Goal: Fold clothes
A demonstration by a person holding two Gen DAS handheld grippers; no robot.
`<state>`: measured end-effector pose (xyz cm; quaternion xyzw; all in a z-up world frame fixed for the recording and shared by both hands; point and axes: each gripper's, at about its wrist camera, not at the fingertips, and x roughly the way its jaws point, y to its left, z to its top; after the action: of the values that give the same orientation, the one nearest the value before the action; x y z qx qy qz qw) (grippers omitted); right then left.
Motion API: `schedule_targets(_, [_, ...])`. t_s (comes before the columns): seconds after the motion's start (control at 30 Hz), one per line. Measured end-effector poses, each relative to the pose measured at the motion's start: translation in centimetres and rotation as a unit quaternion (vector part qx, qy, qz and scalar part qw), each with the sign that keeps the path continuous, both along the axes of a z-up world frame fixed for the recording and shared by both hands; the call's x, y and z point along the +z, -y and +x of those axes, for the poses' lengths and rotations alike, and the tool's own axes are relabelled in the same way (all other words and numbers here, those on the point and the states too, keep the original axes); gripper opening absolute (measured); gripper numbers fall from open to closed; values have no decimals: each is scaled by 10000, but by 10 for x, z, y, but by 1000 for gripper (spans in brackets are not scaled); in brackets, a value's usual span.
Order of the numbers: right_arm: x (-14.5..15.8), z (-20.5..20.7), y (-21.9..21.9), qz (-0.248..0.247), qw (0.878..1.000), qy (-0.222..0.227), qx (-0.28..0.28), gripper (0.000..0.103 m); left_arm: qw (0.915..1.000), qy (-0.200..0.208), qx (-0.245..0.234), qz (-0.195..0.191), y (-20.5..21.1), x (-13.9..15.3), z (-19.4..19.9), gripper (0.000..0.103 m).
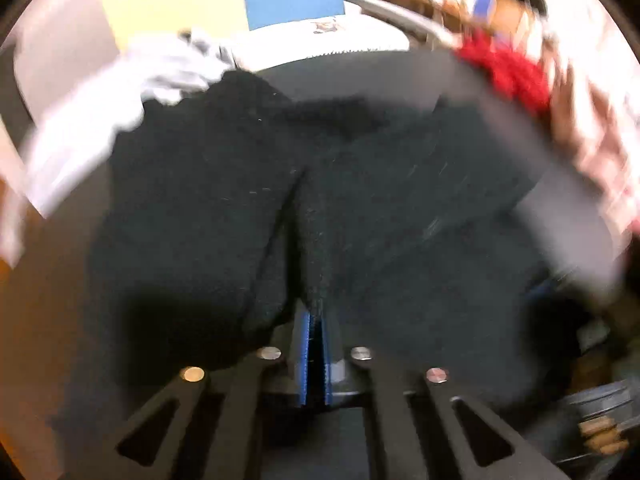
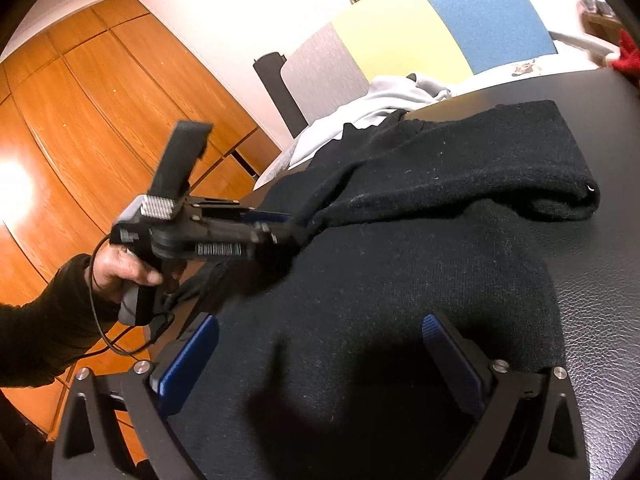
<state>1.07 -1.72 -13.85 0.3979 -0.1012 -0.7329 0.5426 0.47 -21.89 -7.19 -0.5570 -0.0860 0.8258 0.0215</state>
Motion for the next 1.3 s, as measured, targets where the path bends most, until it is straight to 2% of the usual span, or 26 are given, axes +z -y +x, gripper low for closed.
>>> schedule_targets(0.07, [0, 0, -1, -13, 10000, 4, 3, 103, 9954, -309, 36, 904, 13, 29, 2, 3])
schedule_targets(0.13, [0, 0, -1, -26, 10000, 9, 6, 103, 9838, -725, 57, 1637, 24, 64, 4, 3])
schedule_targets(0.23, [1, 1, -1, -14, 10000, 4, 2, 103, 9549, -1435, 51, 2598, 41, 123, 10, 3])
schedule_targets(0.3, [1, 1, -1, -2, 10000, 6, -2, 103, 9365, -1831, -34, 2989, 47, 156, 13, 3])
schedule_targets(0.47, [4, 1, 0, 103, 9999, 76, 0, 103, 9058, -2392, -171, 3493, 51, 211, 5, 3])
schedule_targets(0.63, [21, -10, -12, 114, 9988, 5, -481, 103, 8706, -2912, -297, 3953, 54, 264, -3, 3])
schedule_targets(0.73, [33, -17, -20, 115, 9969, -42, -782, 103, 8642, -2942, -299, 4070, 51, 285, -11, 3])
schedule_targets(0.83, [45, -27, -11, 618, 9899, -603, -1124, 103, 8572, -2946, -268, 4216, 48, 294, -19, 3])
schedule_targets(0.9, [44, -33, -11, 806, 9870, -637, -1240, 103, 8528, -3041, -206, 4240, 51, 300, -20, 3])
schedule_targets(1.0, [41, -42, -12, 1066, 9823, -639, -1405, 103, 8563, -3104, 30, 4128, 65, 289, -7, 3])
schedule_targets(1.1, [38, -50, -14, 1325, 9766, -639, -1568, 103, 8682, -2901, 471, 3999, 90, 245, 21, 3])
schedule_targets(1.17, [37, -56, -15, 1497, 9723, -639, -1677, 103, 8772, -2609, 941, 3918, 111, 198, 38, 3])
schedule_targets(1.23, [35, -62, -16, 1668, 9676, -639, -1784, 103, 8868, -2120, 1603, 3780, 137, 135, 56, 3])
schedule_targets(1.3, [33, -67, -17, 1838, 9625, -638, -1891, 103, 8819, -1670, 2224, 3806, 163, 73, 73, 3])
